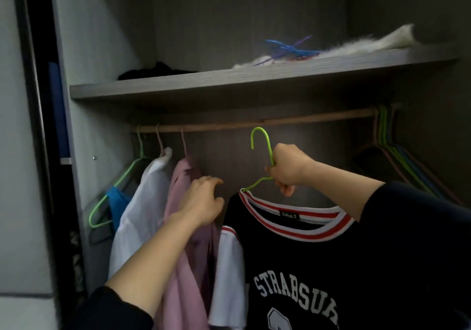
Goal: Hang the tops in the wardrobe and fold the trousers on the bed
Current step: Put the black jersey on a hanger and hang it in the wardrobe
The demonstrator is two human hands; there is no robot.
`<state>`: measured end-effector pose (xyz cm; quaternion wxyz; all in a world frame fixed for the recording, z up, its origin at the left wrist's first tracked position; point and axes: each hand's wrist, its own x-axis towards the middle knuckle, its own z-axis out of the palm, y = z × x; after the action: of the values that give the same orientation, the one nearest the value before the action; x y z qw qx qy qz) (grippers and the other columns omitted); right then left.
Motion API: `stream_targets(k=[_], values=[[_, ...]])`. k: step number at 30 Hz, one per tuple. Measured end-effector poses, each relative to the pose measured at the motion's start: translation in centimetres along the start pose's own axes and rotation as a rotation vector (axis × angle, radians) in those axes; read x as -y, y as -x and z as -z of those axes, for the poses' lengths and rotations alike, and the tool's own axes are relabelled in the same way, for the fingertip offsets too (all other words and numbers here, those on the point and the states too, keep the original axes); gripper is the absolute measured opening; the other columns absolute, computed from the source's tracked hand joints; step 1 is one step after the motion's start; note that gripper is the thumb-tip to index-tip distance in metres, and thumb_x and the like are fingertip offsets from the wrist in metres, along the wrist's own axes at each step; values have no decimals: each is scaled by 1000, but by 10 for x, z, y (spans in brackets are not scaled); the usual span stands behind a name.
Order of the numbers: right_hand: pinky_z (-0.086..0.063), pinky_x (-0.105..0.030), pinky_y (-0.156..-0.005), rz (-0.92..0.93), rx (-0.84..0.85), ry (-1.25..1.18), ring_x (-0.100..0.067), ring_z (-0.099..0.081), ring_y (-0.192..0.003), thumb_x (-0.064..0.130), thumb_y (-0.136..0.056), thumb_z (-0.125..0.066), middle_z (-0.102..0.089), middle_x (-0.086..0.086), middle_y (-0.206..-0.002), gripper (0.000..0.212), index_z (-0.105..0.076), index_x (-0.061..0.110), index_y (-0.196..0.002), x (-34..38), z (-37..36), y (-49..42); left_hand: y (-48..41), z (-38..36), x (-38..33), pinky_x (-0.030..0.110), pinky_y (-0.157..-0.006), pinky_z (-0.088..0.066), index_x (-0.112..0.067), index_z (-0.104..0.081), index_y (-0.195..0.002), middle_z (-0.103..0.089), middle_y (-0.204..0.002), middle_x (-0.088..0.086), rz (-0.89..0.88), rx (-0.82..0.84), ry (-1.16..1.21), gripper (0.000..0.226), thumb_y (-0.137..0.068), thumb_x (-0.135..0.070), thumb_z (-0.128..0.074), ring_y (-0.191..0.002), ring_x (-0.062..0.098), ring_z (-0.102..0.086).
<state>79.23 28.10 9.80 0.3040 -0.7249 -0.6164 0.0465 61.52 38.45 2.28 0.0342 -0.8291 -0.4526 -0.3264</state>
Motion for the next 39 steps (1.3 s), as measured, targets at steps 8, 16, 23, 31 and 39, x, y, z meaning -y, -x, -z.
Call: stream_targets(k=[8, 16, 23, 31, 39], values=[[-61, -45, -65, -72, -166, -311, -34, -71, -62, 12, -94, -53, -71, -23, -78, 19, -60, -5, -93, 27, -32, -109, -97, 9, 59, 36, -113, -23, -19, -26, -147, -17, -156, 10, -19, -140, -162, 70, -86, -27, -58, -143, 28, -15], [-56, -52, -84, 7, -105, -477, -36, -70, -79, 13, -91, -45, -66, -14, -68, 22, -62, 4, -81, 59, -62, -183, -159, 24, 91, 37, -117, -15, -22, -11, -152, 1, -159, 11, -34, -249, -183, 94, -76, -19, -67, -146, 28, -2], [-57, -33, -62, 112, -135, -480, -27, -64, -61, -4, -84, -53, -65, -13, -70, 22, -62, 12, -71, 60, -90, -207, -169, 9, 107, 36, -116, -17, -23, -10, -152, -9, -157, 10, -96, -327, -217, 99, -76, -24, -73, -145, 27, -7], [-54, -30, -66, 227, -141, -284, -22, -63, -75, 9, -85, -64, -61, -3, -71, 27, -55, 23, -64, 57, -106, -210, -170, 9, 106, 36, -115, -19, -23, -13, -152, -11, -157, 10, -87, -321, -172, 97, -75, -22, -73, -146, 27, -8], [-40, -18, -71, 258, -233, -171, -25, -64, -101, 17, -85, -62, -68, -7, -106, 31, -61, 16, -116, 23, -80, -190, -173, 31, 55, 36, -118, -11, -25, -17, -150, -14, -154, 18, 70, -207, -17, 72, -88, -25, -55, -144, 32, -6]])
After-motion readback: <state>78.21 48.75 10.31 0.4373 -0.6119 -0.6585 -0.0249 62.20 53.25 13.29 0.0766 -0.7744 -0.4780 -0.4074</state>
